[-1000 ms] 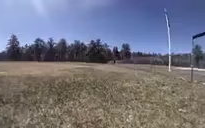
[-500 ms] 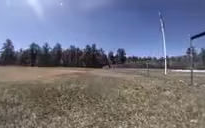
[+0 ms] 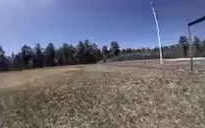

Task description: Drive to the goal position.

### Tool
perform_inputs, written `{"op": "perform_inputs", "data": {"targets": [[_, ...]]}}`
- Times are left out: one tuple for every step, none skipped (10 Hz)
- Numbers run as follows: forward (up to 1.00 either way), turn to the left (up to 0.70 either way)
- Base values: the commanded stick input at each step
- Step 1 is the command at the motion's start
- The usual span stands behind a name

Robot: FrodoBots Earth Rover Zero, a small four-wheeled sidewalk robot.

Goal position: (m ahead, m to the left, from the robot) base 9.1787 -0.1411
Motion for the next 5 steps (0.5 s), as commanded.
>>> {"op": "perform_inputs", "data": {"targets": [[0.7, 0.0], [0.7, 0.0], [0.7, 0.0], [0.7, 0.0], [0.7, 0.0]]}}
